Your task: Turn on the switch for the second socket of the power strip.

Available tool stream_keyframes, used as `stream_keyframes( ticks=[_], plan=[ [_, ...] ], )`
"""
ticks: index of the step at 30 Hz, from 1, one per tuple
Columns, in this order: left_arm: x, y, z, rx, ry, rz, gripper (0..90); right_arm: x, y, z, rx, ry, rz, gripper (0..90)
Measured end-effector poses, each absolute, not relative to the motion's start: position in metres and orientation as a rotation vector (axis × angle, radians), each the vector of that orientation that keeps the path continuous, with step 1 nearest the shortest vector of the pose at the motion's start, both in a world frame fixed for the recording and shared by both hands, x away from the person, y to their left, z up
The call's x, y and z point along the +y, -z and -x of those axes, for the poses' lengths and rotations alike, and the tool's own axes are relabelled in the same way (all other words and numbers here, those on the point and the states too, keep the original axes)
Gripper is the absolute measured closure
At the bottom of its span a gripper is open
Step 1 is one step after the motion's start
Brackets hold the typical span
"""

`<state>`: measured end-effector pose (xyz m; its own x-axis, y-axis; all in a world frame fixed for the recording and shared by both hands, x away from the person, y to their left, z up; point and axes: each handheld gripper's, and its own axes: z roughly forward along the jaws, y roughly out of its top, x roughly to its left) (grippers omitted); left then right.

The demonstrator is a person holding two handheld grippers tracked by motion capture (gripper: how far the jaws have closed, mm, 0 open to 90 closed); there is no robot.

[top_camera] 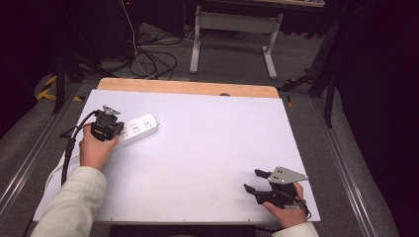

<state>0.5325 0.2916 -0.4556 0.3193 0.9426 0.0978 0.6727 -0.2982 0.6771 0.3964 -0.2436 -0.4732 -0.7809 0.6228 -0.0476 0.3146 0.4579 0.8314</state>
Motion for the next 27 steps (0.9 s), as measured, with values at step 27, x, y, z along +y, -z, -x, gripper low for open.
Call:
stream_keyframes(
  ticks=[27],
  plan=[
    [0.2925, 0.4564, -0.5333, 1.423, -0.666, -2.062, 89.9, -0.2432, 0.4735, -0.3963, 2.369, -1.242, -0.792, 34.9]
  ],
)
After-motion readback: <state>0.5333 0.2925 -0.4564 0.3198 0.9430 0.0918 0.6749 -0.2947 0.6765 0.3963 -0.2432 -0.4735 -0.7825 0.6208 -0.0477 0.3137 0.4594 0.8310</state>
